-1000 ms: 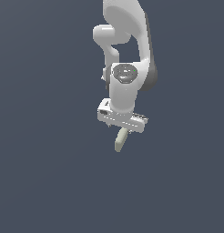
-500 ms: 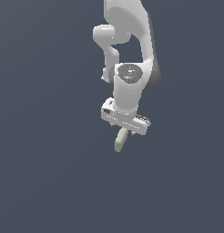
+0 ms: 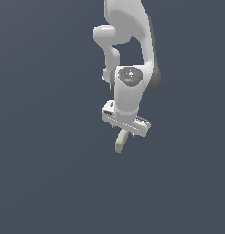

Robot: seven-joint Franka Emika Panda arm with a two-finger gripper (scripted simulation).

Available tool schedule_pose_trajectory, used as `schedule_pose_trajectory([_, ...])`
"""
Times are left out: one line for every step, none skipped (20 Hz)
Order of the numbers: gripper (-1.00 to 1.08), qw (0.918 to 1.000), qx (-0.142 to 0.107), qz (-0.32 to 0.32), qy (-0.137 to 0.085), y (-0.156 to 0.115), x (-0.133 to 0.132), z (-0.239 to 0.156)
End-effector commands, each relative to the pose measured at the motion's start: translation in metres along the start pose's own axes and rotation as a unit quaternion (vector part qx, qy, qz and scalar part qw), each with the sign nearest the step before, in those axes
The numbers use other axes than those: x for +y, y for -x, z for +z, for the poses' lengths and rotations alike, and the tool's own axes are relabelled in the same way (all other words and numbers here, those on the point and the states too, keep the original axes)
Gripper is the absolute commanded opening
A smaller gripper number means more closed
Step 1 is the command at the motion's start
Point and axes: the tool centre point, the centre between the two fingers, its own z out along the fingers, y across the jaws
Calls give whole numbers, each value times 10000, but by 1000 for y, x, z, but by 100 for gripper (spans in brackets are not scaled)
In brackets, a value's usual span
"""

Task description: Pick up the object and move it to a goal position.

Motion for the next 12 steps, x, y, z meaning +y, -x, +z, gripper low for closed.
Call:
schedule_pose_trajectory([100,10000,-5,3,3,1,0,10])
schedule_pose_trajectory([100,10000,-4,7,4,1,1,15])
schedule_pose_trajectory([100,10000,-4,9,4,1,1,21])
schedule_pose_trajectory([100,10000,-3,12,4,1,1,26])
schedule_pose_trajectory([100,10000,-3,14,4,1,1,30])
schedule_pose_trajectory([100,10000,-3,14,4,1,1,34])
schedule_pose_trajectory([100,10000,-3,17,4,1,1,37])
schedule_pose_trajectory([100,10000,-3,17,4,1,1,39])
schedule_pose_trajectory([100,10000,-3,17,4,1,0,41])
schedule_pose_trajectory([100,10000,-3,17,4,1,0,42])
schedule_pose_trajectory([100,10000,-3,17,4,0,0,42])
schedule_pose_trajectory([100,10000,-3,17,4,0,0,42])
